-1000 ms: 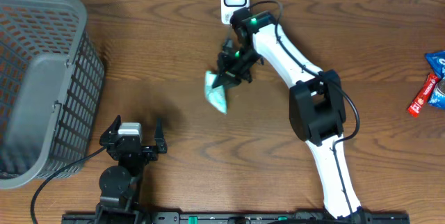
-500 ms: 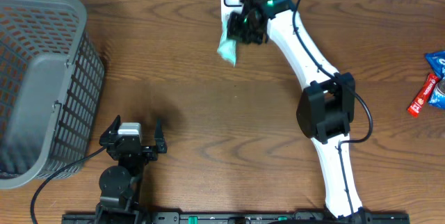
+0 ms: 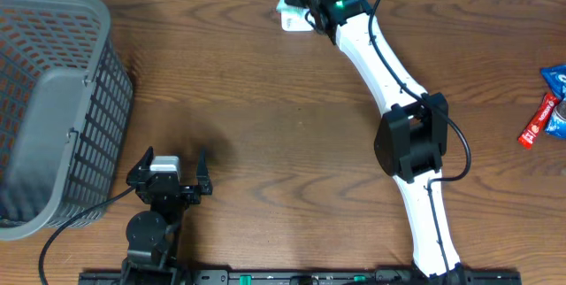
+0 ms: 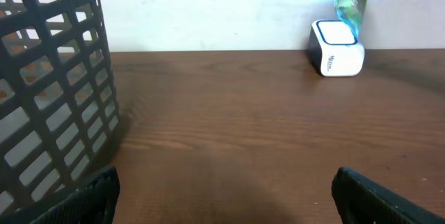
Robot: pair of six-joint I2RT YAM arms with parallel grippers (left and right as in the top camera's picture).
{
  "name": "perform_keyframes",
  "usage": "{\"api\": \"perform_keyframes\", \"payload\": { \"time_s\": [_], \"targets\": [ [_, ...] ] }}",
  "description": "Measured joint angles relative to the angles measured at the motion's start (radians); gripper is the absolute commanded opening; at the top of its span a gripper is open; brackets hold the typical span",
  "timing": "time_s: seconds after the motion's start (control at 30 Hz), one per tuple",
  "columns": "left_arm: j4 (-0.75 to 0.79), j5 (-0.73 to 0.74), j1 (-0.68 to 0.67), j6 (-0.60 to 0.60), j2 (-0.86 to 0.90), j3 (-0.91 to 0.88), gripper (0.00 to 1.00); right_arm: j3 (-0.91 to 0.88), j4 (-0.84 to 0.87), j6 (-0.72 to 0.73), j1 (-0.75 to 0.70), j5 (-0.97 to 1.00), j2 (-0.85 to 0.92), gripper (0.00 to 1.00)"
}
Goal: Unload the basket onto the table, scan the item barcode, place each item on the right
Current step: 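Raise the wipes pack up to the white scanner face, then carry the wipes pack right and drop it on the table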
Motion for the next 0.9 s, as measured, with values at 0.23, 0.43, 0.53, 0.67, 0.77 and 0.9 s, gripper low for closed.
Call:
{"api": "perform_keyframes", "payload": {
  "time_s": [0.23, 0.43, 0.53, 0.67, 0.77, 0.9],
  "targets": [
    [0.0, 0.0, 0.0, 0.0, 0.0, 0.0, 0.98, 0.001, 0.152, -0.023, -0.002, 0.059, 0.086, 0.02],
    [0.0, 0.0, 0.0, 0.0, 0.0, 0.0, 0.98, 0.002, 0.183, -0.04, 0.001, 0.095, 0.135, 0.02],
    [0.0, 0.0, 0.0, 0.0, 0.0, 0.0, 0.98, 0.003, 0.186, -0.06, 0.002, 0.109, 0.136, 0.02],
    [0.0, 0.0, 0.0, 0.0, 0.0, 0.0, 0.98, 0.004, 0.197, -0.083, 0.0, 0.129, 0.136, 0.02],
    [0.0, 0.0, 0.0, 0.0, 0.0, 0.0, 0.98, 0.01, 0.196, -0.1, 0.0, 0.145, 0.137, 0.02],
    [0.0, 0.0, 0.0, 0.0, 0.0, 0.0, 0.98, 0.078, 0.069, -0.138, -0.001, 0.188, 0.142, 0.02]
  ]
}}
